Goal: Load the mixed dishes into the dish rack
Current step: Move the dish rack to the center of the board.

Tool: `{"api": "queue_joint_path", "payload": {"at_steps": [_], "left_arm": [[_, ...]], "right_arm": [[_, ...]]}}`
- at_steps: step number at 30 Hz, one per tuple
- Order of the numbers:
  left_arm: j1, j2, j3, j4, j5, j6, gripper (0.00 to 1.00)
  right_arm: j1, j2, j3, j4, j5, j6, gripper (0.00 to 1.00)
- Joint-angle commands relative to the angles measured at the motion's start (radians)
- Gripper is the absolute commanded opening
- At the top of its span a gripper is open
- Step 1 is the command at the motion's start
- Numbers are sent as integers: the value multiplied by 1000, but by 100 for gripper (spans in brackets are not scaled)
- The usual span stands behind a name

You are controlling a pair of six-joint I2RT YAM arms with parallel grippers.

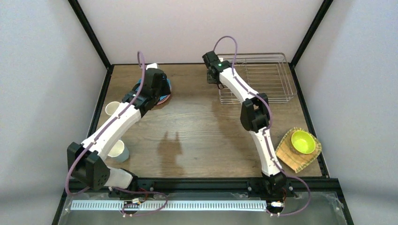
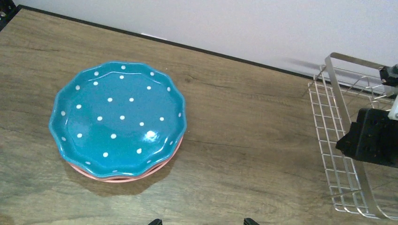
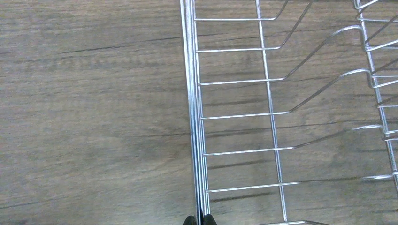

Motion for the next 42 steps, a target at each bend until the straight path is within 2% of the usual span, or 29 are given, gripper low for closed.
{"api": "queue_joint_path", "payload": {"at_steps": [1,17,42], "left_arm": [[-5,-38,-25,-43,-6,-28,100],[-6,-149,-54,-123,-25,-36,100],[-6,-303,-88,-206,-42,-56,100]], "right_arm": [[72,46,26,-26,-55,132,1],[209,123,138,-52,-47,303,1],[314,208,215,138,-211,418,1]]}}
